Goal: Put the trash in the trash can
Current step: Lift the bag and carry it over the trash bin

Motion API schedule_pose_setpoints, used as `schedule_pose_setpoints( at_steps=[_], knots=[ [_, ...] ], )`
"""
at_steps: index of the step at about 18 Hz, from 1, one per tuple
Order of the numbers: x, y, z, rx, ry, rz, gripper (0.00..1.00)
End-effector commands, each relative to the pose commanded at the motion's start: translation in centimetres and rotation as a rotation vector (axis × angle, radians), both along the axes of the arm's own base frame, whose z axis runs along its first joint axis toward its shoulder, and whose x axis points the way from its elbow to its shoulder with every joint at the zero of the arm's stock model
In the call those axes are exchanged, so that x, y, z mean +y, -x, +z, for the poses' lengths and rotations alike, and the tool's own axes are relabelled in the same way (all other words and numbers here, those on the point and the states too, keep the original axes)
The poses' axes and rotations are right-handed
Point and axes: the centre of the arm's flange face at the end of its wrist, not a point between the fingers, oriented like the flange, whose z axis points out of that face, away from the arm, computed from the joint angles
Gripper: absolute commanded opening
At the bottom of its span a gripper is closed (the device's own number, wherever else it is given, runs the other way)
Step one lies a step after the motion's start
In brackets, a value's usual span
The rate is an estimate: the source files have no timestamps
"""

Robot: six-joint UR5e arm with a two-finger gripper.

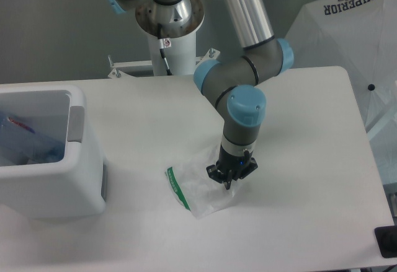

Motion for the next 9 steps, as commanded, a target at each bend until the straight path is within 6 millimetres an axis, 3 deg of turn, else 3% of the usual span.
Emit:
schedule_pose_setpoints(
  at_steps=[5,9],
  knots=[
    [-1.1,-1.3,11.9,0.168,-0.123,0.002,0.0],
    [-1.1,-2.4,19.9,0.208,-0.286,0.052,0.0]
  ],
)
